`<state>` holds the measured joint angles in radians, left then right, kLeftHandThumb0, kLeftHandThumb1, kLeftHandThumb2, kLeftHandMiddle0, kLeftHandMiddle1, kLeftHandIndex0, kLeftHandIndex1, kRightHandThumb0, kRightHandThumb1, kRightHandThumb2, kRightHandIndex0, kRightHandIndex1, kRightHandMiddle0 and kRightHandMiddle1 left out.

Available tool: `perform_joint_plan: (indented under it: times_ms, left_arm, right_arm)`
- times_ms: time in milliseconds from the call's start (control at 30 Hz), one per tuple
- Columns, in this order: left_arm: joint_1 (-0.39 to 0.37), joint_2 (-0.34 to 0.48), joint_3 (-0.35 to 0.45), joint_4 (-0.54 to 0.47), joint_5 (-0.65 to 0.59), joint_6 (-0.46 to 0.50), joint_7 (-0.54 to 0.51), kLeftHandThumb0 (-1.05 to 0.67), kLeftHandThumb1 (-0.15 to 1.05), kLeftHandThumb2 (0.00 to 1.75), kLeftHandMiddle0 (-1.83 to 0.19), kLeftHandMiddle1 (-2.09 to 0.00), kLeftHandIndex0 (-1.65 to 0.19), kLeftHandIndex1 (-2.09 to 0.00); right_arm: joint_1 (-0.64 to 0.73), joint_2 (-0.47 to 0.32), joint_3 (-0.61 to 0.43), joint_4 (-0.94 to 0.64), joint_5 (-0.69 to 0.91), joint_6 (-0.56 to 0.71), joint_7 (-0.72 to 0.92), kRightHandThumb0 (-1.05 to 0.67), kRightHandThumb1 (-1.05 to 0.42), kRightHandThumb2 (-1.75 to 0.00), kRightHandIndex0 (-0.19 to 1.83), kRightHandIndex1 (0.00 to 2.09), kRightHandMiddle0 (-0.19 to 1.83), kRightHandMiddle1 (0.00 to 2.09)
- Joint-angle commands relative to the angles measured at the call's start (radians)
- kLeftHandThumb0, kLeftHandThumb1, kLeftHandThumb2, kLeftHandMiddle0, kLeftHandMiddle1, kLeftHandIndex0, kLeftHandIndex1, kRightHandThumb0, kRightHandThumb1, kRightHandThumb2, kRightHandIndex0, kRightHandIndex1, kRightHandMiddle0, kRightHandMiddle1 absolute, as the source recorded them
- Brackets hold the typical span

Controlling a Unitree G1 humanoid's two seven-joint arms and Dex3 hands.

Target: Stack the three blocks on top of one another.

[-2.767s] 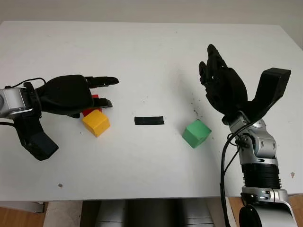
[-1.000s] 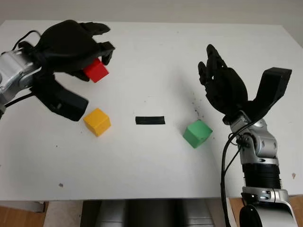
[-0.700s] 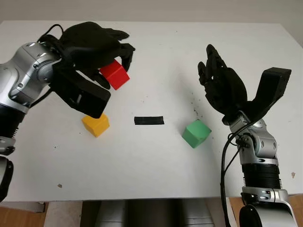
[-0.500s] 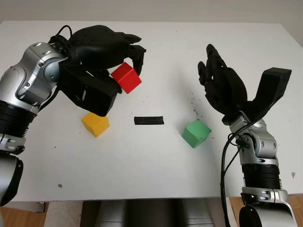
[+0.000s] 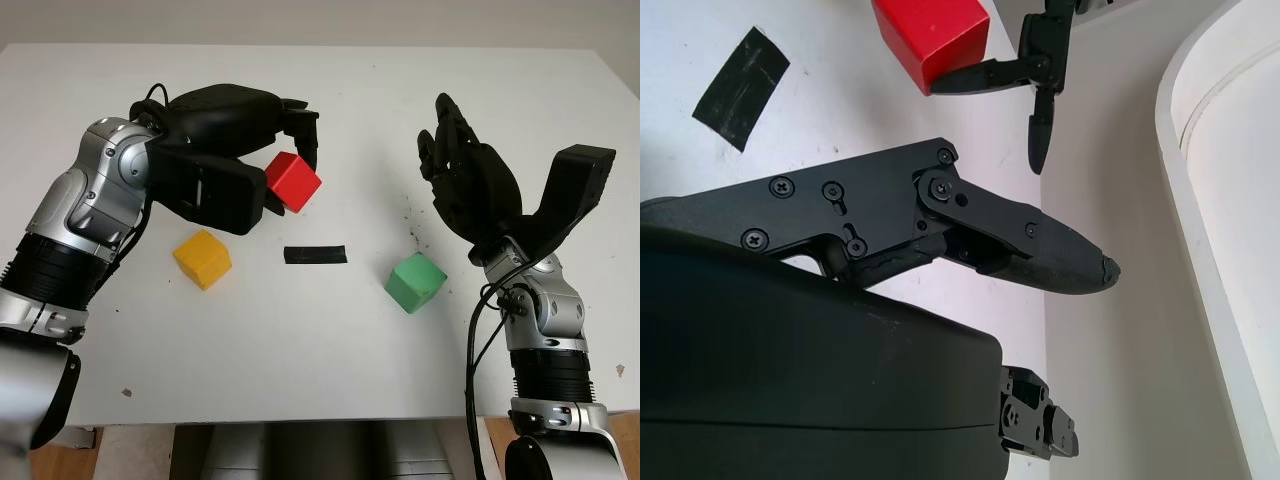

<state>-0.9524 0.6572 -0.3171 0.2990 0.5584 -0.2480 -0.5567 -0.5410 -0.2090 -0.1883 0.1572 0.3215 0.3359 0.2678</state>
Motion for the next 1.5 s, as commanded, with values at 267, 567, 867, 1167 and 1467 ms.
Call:
perform_joint_plan:
  times_ms: [267, 567, 867, 1167, 1467]
  left_arm:
    - [-0.020, -0.039, -0.036, 0.059, 0.059, -0.127, 0.068, -0.37, 0.93, 0.05, -0.12, -0.05, -0.33, -1.64]
    - [-0.054, -0.014, -0.115, 0.083, 0.280, -0.292, 0.221, -0.39, 0.96, 0.06, -0.09, -0.06, -0.30, -1.59]
    - [-0.123, 0.005, -0.237, 0.183, 0.560, -0.450, 0.541, -0.31, 0.88, 0.05, -0.13, -0.05, -0.44, -1.40]
    - [-0.199, -0.011, -0.333, 0.271, 0.700, -0.512, 0.737, -0.42, 0.90, 0.06, -0.12, -0.04, -0.40, -1.49]
    - [-0.229, -0.028, -0.354, 0.342, 0.664, -0.556, 0.763, -0.44, 0.90, 0.05, -0.11, -0.04, -0.36, -1.46]
  right_arm:
    - [0.018, -0.001, 0.005, -0.046, -0.002, 0.002, -0.013, -0.64, -1.05, -0.75, -0.19, 0.00, -0.19, 0.00]
    - [0.031, 0.005, 0.009, -0.077, 0.001, 0.019, -0.027, -0.65, -1.05, -0.75, -0.19, 0.00, -0.19, 0.00]
    - [0.036, 0.005, 0.010, -0.092, 0.006, 0.033, -0.044, -0.64, -1.05, -0.76, -0.19, 0.00, -0.19, 0.00]
    - [0.036, 0.004, 0.004, -0.102, 0.009, 0.038, -0.055, -0.64, -1.05, -0.75, -0.19, 0.00, -0.19, 0.00]
    - [0.042, 0.001, 0.000, -0.124, 0.010, 0.054, -0.072, -0.63, -1.05, -0.73, -0.19, 0.00, -0.19, 0.00]
